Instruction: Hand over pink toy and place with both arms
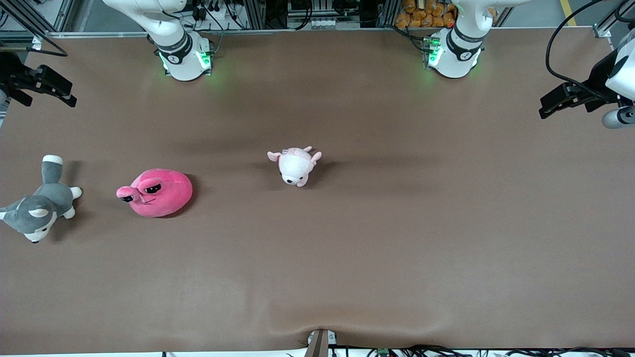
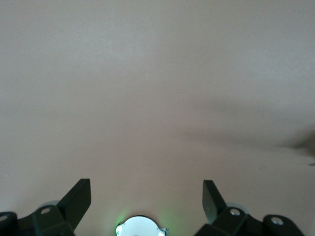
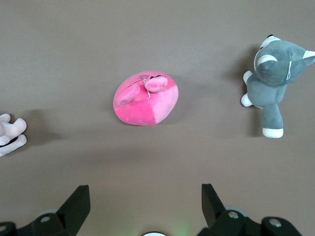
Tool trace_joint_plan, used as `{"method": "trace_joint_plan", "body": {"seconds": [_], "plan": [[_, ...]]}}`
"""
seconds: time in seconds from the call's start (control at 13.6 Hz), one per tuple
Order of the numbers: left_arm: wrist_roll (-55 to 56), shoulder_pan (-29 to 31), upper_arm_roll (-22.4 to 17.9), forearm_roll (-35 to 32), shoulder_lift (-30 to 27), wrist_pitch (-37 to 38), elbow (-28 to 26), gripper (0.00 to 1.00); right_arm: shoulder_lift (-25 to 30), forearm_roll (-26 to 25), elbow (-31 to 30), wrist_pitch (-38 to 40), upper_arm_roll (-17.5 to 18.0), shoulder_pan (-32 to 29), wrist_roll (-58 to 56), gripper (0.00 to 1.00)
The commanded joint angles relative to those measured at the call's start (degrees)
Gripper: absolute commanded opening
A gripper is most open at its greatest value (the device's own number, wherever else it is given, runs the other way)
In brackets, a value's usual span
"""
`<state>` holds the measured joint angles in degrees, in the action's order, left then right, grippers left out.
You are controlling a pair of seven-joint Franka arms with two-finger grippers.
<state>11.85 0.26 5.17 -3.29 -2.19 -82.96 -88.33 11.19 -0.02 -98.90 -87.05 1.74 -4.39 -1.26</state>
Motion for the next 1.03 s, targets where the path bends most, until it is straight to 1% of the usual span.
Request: {"method": "trace_joint_plan", "body": {"seconds": [0.0, 0.37, 0.96], "plan": [[-0.78, 0.18, 0.27, -0.4, -0.8, 0.6, -0.27, 1.0, 1.03, -1.21, -0.94, -0.58, -0.15, 0.61, 0.56, 1.0], [-0.69, 0.18, 0.36, -0.4, -0.8, 0.34, -0.18, 1.0, -0.81, -1.12, -0.15, -0.67, -0.07, 0.7, 0.74, 1.0], [-1.13, 0.09, 0.54, -0.31, -1.15, 0.78, -0.18, 1.0, -1.52, -1.12, 0.11, -0.41, -0.07, 0.79, 0.65, 1.0]]}}
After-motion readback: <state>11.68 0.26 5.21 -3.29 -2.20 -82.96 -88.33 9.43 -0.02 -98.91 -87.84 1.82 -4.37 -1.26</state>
